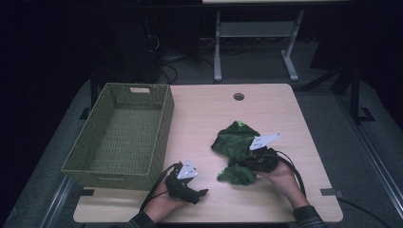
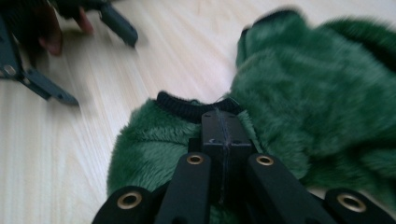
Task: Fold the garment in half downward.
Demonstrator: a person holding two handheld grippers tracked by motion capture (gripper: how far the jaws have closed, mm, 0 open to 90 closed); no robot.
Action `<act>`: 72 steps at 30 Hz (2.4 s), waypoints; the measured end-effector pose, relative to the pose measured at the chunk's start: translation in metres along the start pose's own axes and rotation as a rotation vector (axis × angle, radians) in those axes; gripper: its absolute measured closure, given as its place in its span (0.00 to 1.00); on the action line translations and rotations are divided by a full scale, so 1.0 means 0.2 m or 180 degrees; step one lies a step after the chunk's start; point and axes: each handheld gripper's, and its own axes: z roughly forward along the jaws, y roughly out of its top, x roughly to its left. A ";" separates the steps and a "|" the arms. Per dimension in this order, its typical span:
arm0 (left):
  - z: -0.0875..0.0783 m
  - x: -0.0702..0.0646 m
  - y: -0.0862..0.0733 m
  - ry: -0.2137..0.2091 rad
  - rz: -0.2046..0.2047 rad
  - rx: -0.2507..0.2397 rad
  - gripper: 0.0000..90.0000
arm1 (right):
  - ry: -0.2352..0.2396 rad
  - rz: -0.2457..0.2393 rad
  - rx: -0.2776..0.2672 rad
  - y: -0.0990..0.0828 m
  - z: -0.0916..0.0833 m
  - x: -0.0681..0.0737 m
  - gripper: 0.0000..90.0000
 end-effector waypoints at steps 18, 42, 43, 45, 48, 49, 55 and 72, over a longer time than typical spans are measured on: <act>0.00 0.00 0.01 0.0025 -0.0023 0.0013 0.14 | -0.0114 0.0086 0.0133 -0.03 0.02 0.02 0.94; 0.04 0.11 0.41 -0.0307 0.0139 0.0049 0.28 | -0.0590 0.0190 -0.0284 0.06 -0.29 -0.12 0.49; 0.05 0.14 0.46 -0.0294 0.0146 -0.0016 0.29 | -0.0618 0.0173 -0.0288 0.07 -0.29 -0.13 0.49; 0.06 0.16 0.51 -0.0256 0.0177 -0.0067 0.30 | -0.0675 0.0220 -0.0315 0.09 -0.29 -0.16 0.49; 0.07 0.21 0.58 -0.0168 0.0246 -0.0108 0.33 | -0.0691 0.0275 -0.0342 0.10 -0.28 -0.22 0.49; 0.08 0.23 0.60 -0.0156 0.0220 -0.0139 0.33 | -0.0717 0.0257 -0.0325 0.10 -0.27 -0.24 0.49; 0.16 0.36 0.68 -0.0034 0.0146 -0.0167 0.37 | -0.0733 0.0395 -0.0328 0.13 -0.21 -0.35 0.49; 0.49 0.59 0.70 0.0042 0.0010 0.0042 0.46 | -0.0886 0.0655 -0.0098 0.06 0.01 -0.58 0.54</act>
